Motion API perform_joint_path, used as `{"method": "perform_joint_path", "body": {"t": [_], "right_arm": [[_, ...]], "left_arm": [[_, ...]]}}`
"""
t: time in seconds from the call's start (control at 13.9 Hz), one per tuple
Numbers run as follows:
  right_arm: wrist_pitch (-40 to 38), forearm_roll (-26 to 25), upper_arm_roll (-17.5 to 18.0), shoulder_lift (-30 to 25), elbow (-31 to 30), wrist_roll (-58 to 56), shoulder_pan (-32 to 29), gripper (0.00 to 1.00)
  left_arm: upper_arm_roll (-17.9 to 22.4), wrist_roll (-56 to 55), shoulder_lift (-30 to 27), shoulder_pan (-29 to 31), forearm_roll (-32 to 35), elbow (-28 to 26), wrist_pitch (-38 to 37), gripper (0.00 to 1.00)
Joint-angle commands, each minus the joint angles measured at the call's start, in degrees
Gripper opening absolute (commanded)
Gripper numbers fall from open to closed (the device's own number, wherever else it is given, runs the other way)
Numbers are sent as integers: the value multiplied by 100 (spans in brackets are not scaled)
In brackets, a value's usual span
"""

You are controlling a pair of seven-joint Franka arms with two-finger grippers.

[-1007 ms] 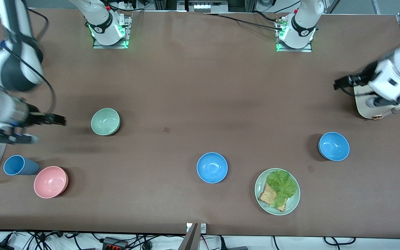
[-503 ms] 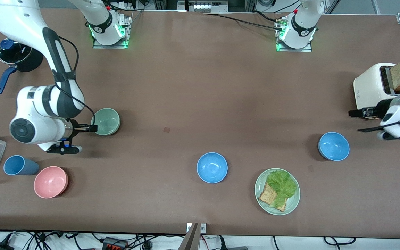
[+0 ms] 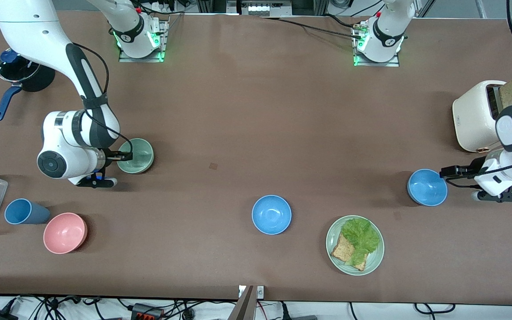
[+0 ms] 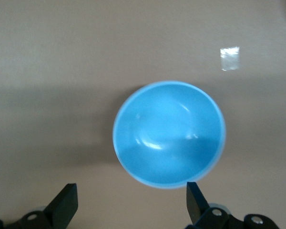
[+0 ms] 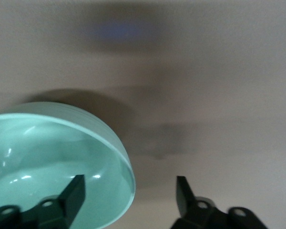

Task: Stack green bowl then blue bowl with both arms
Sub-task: 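Grasp the green bowl with the right gripper while the left grasps the blue bowl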

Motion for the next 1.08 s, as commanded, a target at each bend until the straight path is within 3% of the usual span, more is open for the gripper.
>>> {"method": "perform_joint_path", "body": {"t": [0.0,0.14,0.43,0.5,0.58,0.79,0.86,1.01], "right_arm": [[70,-30,-5,-16,-77,38,-1,5],[61,32,21,-25,-42,64,25,0],[0,41,397,-69,360,100,227,0],[-1,41,521,-69,519,73,306,0],[-1,49,652,-69,660,117,454,0],[-157,67,786,281,1318,1001,1375,0],[-176,215,786,465,1494,1431,1727,0],[-115,575,786,677,1645,2153,2386,0]], "left_arm": [[-34,288,-75,61,156,-535,488,100],[-43,270,-357,69,236,-1188,1085,100],[-43,314,10,157,236,-1278,1737,99],[-43,323,72,157,236,-1278,1834,94],[-43,323,99,157,236,-1269,1861,89],[-43,805,99,175,236,-1234,1870,53],[-51,885,99,175,236,-1216,1870,45],[-104,903,82,157,236,-1216,1844,19]]}}
